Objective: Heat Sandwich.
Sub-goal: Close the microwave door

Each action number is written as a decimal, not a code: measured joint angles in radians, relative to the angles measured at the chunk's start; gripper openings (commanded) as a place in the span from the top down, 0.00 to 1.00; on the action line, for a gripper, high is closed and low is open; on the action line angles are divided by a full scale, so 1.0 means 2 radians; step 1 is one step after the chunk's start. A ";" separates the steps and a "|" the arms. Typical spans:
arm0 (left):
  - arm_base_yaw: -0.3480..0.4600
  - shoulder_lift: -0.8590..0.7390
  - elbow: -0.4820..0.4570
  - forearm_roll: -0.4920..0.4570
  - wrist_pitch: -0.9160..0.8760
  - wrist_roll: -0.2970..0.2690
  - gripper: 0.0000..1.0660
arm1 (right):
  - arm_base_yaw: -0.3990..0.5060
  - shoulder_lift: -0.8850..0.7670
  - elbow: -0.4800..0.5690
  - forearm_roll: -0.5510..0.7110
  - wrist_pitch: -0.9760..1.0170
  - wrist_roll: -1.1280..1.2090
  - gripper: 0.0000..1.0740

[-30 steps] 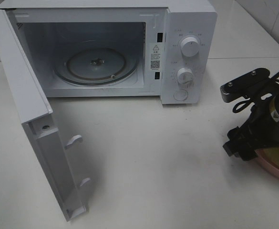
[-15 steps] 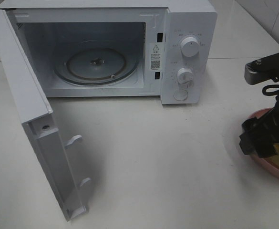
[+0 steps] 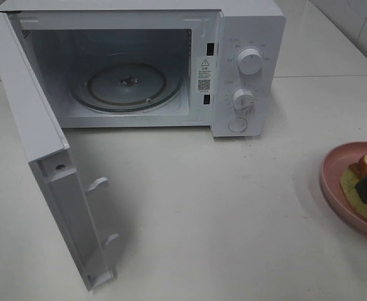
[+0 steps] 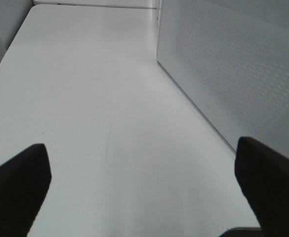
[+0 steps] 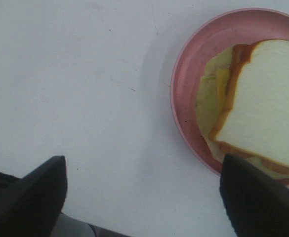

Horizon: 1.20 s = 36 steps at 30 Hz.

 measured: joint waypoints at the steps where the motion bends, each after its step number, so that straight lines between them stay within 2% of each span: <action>1: 0.000 0.000 0.000 0.000 0.000 0.000 0.10 | 0.000 0.000 0.000 0.000 0.000 0.000 0.25; 16: 0.000 0.000 0.000 0.000 0.000 0.000 0.10 | 0.000 -0.198 0.000 0.008 0.093 -0.003 0.26; 19: 0.000 0.000 0.000 0.000 0.000 0.000 0.10 | -0.020 -0.249 0.000 0.009 0.106 -0.003 0.27; 23: 0.000 0.000 0.000 0.000 0.000 0.000 0.10 | -0.054 -0.285 0.000 0.010 0.113 -0.009 0.27; 29: 0.000 0.000 0.000 0.000 0.000 0.000 0.10 | -0.083 -0.326 0.000 0.029 0.116 -0.016 0.29; 33: 0.000 0.000 0.000 0.000 0.000 0.000 0.10 | -0.100 -0.351 0.013 0.040 0.115 -0.017 0.29; 36: 0.000 0.000 0.000 0.000 0.000 0.000 0.10 | -0.119 -0.379 0.041 0.048 0.114 -0.018 0.29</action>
